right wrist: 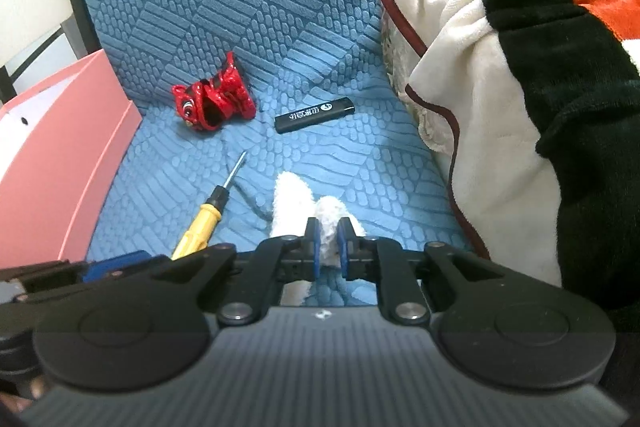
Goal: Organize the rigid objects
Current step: 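Lift the white plush with the right gripper while the left lifts the yellow screwdriver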
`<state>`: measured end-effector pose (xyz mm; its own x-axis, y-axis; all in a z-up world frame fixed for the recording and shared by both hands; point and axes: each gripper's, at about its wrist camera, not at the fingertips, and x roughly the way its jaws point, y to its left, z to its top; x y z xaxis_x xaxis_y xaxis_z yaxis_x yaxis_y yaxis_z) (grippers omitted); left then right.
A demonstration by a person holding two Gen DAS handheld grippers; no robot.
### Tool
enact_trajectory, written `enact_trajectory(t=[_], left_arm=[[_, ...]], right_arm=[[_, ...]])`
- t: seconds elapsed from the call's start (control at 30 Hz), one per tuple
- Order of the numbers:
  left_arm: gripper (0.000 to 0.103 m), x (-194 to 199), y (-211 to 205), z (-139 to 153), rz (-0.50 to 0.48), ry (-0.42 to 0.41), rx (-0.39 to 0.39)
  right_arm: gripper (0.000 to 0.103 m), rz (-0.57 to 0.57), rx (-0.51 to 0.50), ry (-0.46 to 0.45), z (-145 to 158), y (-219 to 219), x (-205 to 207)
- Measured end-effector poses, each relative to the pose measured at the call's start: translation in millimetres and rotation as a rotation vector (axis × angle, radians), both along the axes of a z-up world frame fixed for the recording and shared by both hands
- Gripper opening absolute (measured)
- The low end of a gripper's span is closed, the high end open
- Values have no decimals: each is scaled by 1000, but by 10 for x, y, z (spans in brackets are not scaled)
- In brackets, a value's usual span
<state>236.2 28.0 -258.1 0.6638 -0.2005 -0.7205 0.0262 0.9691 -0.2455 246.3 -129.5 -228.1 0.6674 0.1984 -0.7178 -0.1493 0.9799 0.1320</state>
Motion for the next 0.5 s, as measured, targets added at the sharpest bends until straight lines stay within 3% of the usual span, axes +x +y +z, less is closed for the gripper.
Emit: enact_trajectory(t=[0.07, 0.13, 0.23, 0.3, 0.37, 0.43, 0.5], left_arm=[[23, 31, -20, 8, -10, -1, -3], [35, 56, -50, 8, -18, 0, 12], [42, 104, -139, -31, -27, -1, 104], [42, 158, -128, -78, -32, 14, 89], [42, 193, -117, -95, -51, 11, 51], [42, 220, -154, -94, -67, -2, 68], [42, 241, -218, -104, -84, -9, 104]], right_arm=[[28, 1, 13, 8, -16, -8, 11], [40, 3, 24, 6, -23, -13, 15], [40, 7, 21, 7, -38, 3, 44], [41, 14, 26, 18, -72, 20, 77], [48, 14, 16, 18, -95, 39, 100], [54, 11, -2, 20, -119, 65, 123], [55, 13, -6, 21, -136, 80, 143]])
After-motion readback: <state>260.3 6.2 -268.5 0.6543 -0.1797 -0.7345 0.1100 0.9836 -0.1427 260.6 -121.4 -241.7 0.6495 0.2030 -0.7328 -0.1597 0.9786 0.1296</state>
